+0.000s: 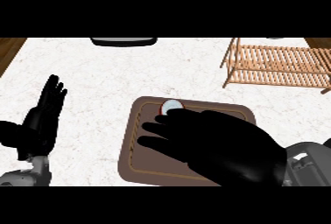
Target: Pick the bell pepper from the tray and place it in the tiered shelf
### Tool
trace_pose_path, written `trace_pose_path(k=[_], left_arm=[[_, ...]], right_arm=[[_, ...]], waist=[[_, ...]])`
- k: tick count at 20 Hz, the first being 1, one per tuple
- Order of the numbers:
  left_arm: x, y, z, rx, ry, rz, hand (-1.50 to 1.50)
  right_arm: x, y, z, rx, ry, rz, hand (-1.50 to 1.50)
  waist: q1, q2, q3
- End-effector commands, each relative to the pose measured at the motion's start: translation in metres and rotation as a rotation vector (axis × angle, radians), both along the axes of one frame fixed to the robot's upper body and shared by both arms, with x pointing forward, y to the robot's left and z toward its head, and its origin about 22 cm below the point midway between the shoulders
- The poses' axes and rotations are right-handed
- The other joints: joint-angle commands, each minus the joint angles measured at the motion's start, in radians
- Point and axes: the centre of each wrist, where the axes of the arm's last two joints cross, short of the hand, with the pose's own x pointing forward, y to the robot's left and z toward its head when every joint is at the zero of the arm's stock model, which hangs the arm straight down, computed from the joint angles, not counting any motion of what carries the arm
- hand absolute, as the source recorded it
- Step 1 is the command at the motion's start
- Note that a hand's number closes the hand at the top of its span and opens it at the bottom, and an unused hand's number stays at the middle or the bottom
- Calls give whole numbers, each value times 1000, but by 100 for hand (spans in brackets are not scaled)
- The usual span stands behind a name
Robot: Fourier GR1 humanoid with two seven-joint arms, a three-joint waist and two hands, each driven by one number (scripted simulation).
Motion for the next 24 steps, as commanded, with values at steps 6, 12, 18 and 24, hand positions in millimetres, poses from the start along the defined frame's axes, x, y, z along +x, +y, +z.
trace_pose_path(k=[6,12,18,24], left_arm=[[6,-5,-20,-6,-7,-5,0],[-10,-4,-5,-3,0,-16,0],[7,-10,4,8,-9,-18,0],[11,1,9,6,-8,6,0]], right_arm=[[-52,44,-31,-218,-166,-124,-150],[-53,48,-46,-346,-335,-196,-150],[-41,54,-84,-440,-353,-274,-150],[-14,40,-86,-403,-326,-268,-150]], waist=[[-1,10,1],[8,9,2],[3,12,2],[7,13,2]])
